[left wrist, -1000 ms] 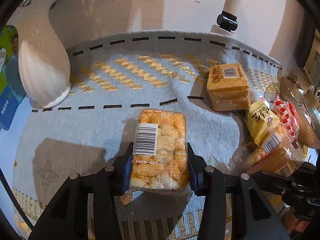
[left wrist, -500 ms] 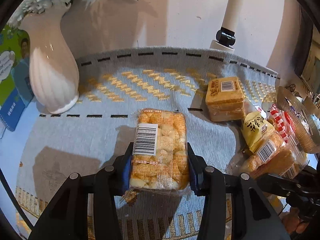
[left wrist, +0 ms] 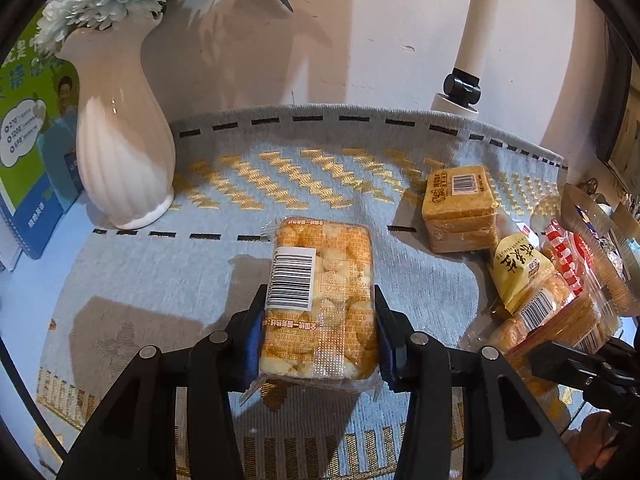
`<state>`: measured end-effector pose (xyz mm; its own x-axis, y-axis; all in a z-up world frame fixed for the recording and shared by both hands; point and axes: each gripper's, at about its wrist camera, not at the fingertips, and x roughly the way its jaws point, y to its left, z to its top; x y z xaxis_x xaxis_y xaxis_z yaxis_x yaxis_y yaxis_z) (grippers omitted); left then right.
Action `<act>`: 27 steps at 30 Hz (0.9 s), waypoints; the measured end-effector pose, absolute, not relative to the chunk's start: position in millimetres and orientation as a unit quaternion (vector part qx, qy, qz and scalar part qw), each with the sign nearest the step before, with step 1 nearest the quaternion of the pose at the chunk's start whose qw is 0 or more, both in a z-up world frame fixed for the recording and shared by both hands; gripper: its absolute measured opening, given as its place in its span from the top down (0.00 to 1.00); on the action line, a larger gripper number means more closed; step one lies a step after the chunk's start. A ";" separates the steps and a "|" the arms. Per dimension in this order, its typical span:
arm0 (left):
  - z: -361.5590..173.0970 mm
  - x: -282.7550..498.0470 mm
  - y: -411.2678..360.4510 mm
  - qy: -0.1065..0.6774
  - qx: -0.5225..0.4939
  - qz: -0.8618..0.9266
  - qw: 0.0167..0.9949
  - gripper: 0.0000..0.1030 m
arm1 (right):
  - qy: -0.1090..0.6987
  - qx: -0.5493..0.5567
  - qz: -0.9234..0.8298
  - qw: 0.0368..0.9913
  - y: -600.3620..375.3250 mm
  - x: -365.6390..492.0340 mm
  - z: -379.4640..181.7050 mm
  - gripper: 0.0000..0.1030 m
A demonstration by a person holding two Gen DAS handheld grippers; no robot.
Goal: Organize snacks
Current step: 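Lift both held packs off the table, then carry both packs over the amber bowl and release them inside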
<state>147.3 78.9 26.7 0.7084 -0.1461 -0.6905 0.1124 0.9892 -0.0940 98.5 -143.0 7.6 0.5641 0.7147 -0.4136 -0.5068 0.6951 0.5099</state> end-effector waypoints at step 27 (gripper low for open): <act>66.5 76.4 56.0 0.331 -0.067 0.008 0.941 0.58 | 0.245 0.283 0.370 0.851 -224.3 50.3 33.7 0.89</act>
<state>76.4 56.0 66.5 0.7804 -0.0295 -0.6246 -0.0600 0.9908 -0.1217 50.3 -224.3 33.7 0.6067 0.7674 -0.2072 -0.4907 0.5666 0.6620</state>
